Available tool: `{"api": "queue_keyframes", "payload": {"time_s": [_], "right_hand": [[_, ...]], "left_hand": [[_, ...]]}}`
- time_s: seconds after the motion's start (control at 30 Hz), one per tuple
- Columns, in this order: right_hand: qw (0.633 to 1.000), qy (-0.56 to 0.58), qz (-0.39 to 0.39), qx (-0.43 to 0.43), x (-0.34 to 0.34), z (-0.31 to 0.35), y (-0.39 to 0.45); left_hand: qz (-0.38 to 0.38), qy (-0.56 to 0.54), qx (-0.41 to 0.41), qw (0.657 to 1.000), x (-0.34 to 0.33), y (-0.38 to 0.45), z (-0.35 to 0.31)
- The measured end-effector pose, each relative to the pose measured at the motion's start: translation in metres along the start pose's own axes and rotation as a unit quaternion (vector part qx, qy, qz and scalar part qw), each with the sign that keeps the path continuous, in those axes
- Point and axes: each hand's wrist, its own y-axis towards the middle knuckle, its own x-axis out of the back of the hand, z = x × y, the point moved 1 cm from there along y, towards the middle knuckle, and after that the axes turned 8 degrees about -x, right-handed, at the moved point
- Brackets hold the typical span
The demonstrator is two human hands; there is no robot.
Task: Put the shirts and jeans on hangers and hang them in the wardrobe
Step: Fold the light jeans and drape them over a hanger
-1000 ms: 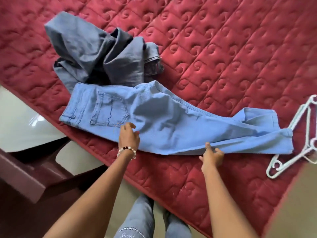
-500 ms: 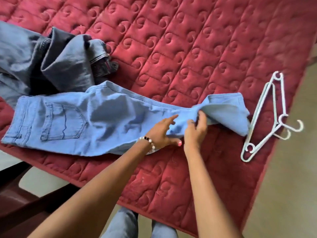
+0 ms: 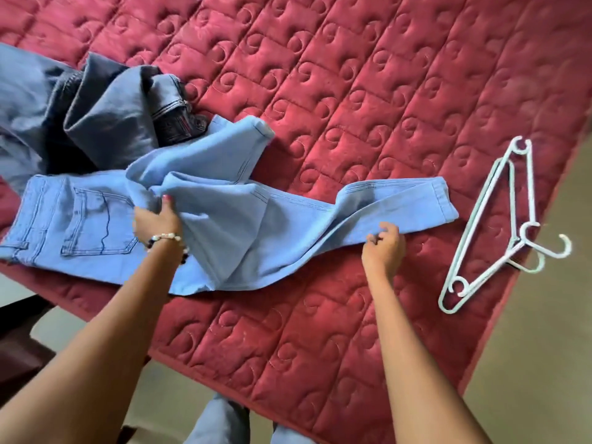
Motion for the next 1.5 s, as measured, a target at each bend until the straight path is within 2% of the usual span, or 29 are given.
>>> {"api": "queue_keyframes", "payload": {"time_s": [0.07,0.1,0.13,0.17,0.23,0.3,0.33,0.37,0.43,0.5,0.53,0.63,0.7,0.73,0.8,0.83,0.9,0.97,1.03,1.13,1.2,1.23,1.27,1.3,1.37,1.43,1.5], "right_hand": [[0.999,-0.036,0.004,0.031,0.001,0.005,0.012],[0.996,-0.071,0.004,0.048,0.001,0.010,0.016],[0.989,-0.127,0.004,0.071,0.001,0.016,0.018],[0.975,-0.198,0.004,0.104,0.001,0.019,0.020],[0.935,-0.311,0.010,0.172,0.000,0.023,0.025],[0.908,-0.361,0.014,0.214,0.005,0.022,0.027],[0.895,-0.378,0.018,0.238,0.008,0.020,0.028],[0.881,-0.391,0.026,0.266,0.013,0.019,0.030],[0.844,-0.412,0.034,0.342,0.028,0.014,0.033],[0.815,-0.414,0.001,0.406,0.051,0.010,0.036],[0.805,-0.410,-0.028,0.427,0.064,0.007,0.035],[0.783,-0.419,-0.111,0.447,0.105,-0.019,0.027],[0.779,-0.465,-0.138,0.397,0.116,-0.050,0.013],[0.791,-0.489,-0.131,0.345,0.119,-0.067,0.007],[0.845,-0.493,-0.090,0.187,0.125,-0.096,0.001],[0.883,-0.456,-0.055,0.097,0.128,-0.108,0.001],[0.954,-0.298,-0.009,-0.044,0.133,-0.125,0.001],[0.989,-0.112,-0.012,-0.099,0.129,-0.130,0.000],[0.983,0.040,-0.033,-0.175,0.118,-0.129,0.002],[0.923,0.132,-0.051,-0.357,0.113,-0.143,0.011],[0.899,0.181,-0.018,-0.398,0.119,-0.143,0.002],[0.870,0.273,-0.039,-0.409,0.123,-0.148,0.006],[0.837,0.347,-0.053,-0.420,0.123,-0.147,0.009],[0.832,0.376,-0.043,-0.407,0.124,-0.145,0.015],[0.807,0.464,-0.100,-0.352,0.129,-0.131,0.024],[0.800,0.511,-0.165,-0.266,0.133,-0.131,0.032],[0.806,0.495,-0.222,-0.237,0.137,-0.152,0.036]], "left_hand": [[-0.067,0.133,0.002,0.989,-0.001,-0.032,-0.001],[-0.078,0.191,-0.045,0.977,-0.004,-0.056,-0.003],[-0.056,0.256,-0.135,0.955,-0.009,-0.080,-0.003],[-0.007,0.309,-0.253,0.917,-0.018,-0.101,0.004],[0.115,0.337,-0.479,0.803,-0.038,-0.136,0.022],[0.252,0.338,-0.581,0.696,-0.053,-0.169,0.037],[0.299,0.359,-0.596,0.653,-0.059,-0.182,0.042],[0.323,0.387,-0.594,0.627,-0.063,-0.194,0.046],[0.307,0.439,-0.575,0.618,-0.069,-0.207,0.051],[0.269,0.453,-0.581,0.621,-0.074,-0.211,0.052],[0.256,0.449,-0.599,0.612,-0.074,-0.210,0.052],[0.282,0.396,-0.695,0.530,-0.073,-0.211,0.057],[0.334,0.370,-0.725,0.476,-0.071,-0.209,0.063],[0.349,0.374,-0.724,0.463,-0.069,-0.208,0.066],[0.383,0.393,-0.708,0.444,-0.064,-0.212,0.069],[0.411,0.415,-0.687,0.432,-0.062,-0.214,0.069],[0.452,0.468,-0.644,0.402,-0.062,-0.217,0.077],[0.484,0.492,-0.601,0.403,-0.064,-0.225,0.082],[0.500,0.477,-0.559,0.458,-0.067,-0.236,0.083],[0.499,0.439,-0.490,0.564,-0.072,-0.246,0.086],[0.490,0.399,-0.448,0.632,-0.072,-0.245,0.088],[0.489,0.388,-0.429,0.653,-0.072,-0.243,0.090],[0.487,0.384,-0.416,0.665,-0.071,-0.240,0.092],[0.487,0.382,-0.408,0.671,-0.070,-0.237,0.093],[0.481,0.377,-0.404,0.681,-0.067,-0.231,0.094],[0.475,0.383,-0.407,0.680,-0.065,-0.227,0.094],[0.492,0.401,-0.410,0.654,-0.064,-0.223,0.094]]}}
